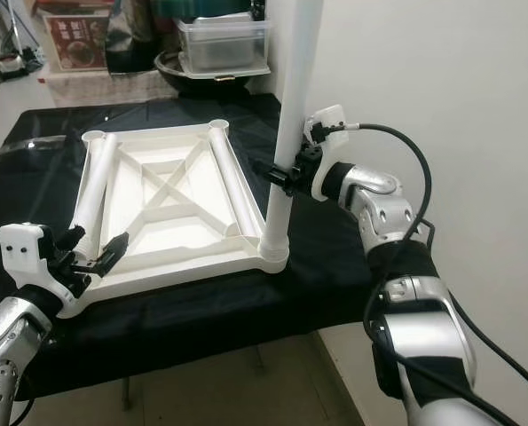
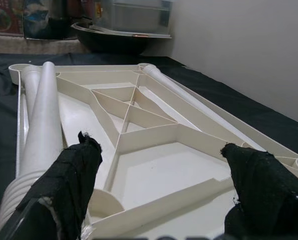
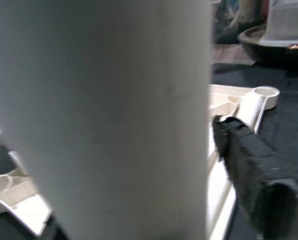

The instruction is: Building children table

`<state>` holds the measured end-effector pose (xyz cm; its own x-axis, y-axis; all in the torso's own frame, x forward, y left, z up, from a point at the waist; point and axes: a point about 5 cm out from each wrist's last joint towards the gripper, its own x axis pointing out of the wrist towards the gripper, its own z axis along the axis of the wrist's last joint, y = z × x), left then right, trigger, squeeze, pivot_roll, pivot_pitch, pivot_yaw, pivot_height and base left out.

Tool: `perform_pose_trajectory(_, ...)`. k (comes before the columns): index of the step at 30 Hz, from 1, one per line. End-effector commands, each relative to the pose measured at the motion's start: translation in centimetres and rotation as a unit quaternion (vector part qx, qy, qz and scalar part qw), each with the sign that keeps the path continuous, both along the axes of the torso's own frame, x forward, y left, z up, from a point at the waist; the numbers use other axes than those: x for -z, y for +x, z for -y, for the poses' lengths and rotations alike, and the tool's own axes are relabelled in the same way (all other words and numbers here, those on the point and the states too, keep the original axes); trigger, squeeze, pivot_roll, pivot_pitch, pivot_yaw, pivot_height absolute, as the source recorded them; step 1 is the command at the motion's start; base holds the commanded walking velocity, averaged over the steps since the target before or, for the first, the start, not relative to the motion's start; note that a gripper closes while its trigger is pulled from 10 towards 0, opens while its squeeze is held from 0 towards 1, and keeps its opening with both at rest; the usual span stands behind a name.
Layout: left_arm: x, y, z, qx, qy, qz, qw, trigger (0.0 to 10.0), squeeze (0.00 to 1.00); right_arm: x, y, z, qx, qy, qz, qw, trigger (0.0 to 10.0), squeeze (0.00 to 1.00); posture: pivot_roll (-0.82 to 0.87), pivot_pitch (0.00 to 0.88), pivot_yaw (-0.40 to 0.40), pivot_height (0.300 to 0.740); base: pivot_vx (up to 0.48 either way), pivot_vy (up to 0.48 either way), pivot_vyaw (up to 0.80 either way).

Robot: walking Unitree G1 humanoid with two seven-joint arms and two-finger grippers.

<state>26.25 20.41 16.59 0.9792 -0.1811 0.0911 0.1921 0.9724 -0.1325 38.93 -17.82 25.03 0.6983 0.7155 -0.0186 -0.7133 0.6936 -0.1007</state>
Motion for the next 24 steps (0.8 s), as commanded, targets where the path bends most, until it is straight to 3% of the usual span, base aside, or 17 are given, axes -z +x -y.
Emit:
perform_pose_trajectory(1, 0.1, 0.1, 0.2, 0.004, 0.006, 0.001, 1.000, 10.0, 0.00, 0.8, -0.1, 0.1, -0.020, 0.024, -0.024, 0.999, 0.0, 0.00, 0.02, 0.000, -0.064, 0.740, 0.000, 0.000, 0.00)
perform_pose_trajectory(7, 0.3, 0.2, 0.4, 0.010, 0.003, -0.003, 1.000, 10.0, 0.00, 2.8, -0.8, -0.7, -0.060, 0.034, -0.053, 0.996, 0.0, 0.00, 0.02, 0.000, -0.057, 0.740, 0.000, 0.000, 0.00)
perform_pose_trajectory(11, 0.4, 0.3, 0.5, 0.014, 0.002, -0.005, 1.000, 10.0, 0.00, 3.9, -0.4, -0.6, -0.020, 0.039, -0.063, 0.997, 0.0, 0.00, 0.02, 0.000, -0.056, 0.740, 0.000, 0.000, 0.00)
perform_pose_trajectory(12, 0.4, 0.4, 0.5, 0.015, 0.002, -0.005, 1.000, 10.0, 0.00, 4.3, -0.2, -0.7, 0.012, 0.033, -0.064, 0.997, 0.0, 0.00, 0.02, 0.000, -0.056, 0.740, 0.000, 0.000, 0.00)
perform_pose_trajectory(13, 0.4, 0.4, 0.5, 0.015, 0.003, -0.005, 1.000, 10.0, 0.00, 4.8, 0.3, -0.4, 0.085, 0.031, -0.076, 0.993, 0.0, 0.00, 0.02, 0.000, -0.057, 0.740, 0.000, 0.000, 0.00)
perform_pose_trajectory(14, 0.4, 0.4, 0.5, 0.015, 0.003, -0.005, 1.000, 10.0, 0.00, 4.8, 0.3, -0.4, 0.085, 0.031, -0.076, 0.993, 0.0, 0.00, 0.02, 0.000, -0.057, 0.740, 0.000, 0.000, 0.00)
perform_pose_trajectory(16, 0.5, 0.5, 0.5, 0.013, 0.004, -0.007, 1.000, 10.0, 0.00, 5.8, 0.9, 0.5, 0.244, 0.040, -0.097, 0.964, 0.0, 0.00, 0.01, 0.000, -0.056, 0.740, 0.000, 0.000, 0.00)
perform_pose_trajectory(17, 0.6, 0.6, 0.5, 0.012, 0.004, -0.008, 1.000, 10.0, 0.00, 6.6, 0.7, 0.6, 0.312, 0.037, -0.105, 0.943, 0.0, 0.00, 0.01, 0.000, -0.048, 0.740, 0.000, 0.000, 0.00)
perform_pose_trajectory(18, 0.6, 0.6, 0.5, 0.012, 0.004, -0.008, 1.000, 10.0, 0.00, 6.6, 0.7, 0.6, 0.312, 0.037, -0.105, 0.943, 0.0, 0.00, 0.01, 0.000, -0.048, 0.740, 0.000, 0.000, 0.00)
perform_pose_trajectory(19, 0.7, 0.7, 0.5, 0.011, 0.004, -0.008, 1.000, 10.0, 0.00, 7.0, 0.4, 0.6, 0.349, 0.034, -0.108, 0.930, 0.0, 0.00, 0.01, 0.000, -0.048, 0.740, 0.000, 0.000, 0.00)
perform_pose_trajectory(21, 0.7, 0.7, 0.5, 0.011, 0.004, -0.008, 1.000, 10.0, 0.00, 7.0, 0.4, 0.6, 0.349, 0.034, -0.108, 0.930, 0.0, 0.00, 0.01, 0.000, -0.048, 0.740, 0.000, 0.000, 0.00)
perform_pose_trajectory(23, 1.5, 1.3, 0.4, -0.001, 0.003, -0.027, 1.000, 10.0, 0.00, 8.7, -1.7, -3.7, 0.368, 0.073, -0.130, 0.918, 0.0, 0.00, 0.01, 0.000, -0.036, 0.740, 0.000, 0.000, 0.00)
perform_pose_trajectory(24, 1.8, 1.5, 0.3, -0.005, 0.002, -0.035, 0.999, 10.0, 0.00, 9.0, -2.4, -5.0, 0.367, 0.087, -0.140, 0.915, 0.0, 0.00, 0.01, 0.000, -0.036, 0.740, 0.000, 0.000, 0.00)
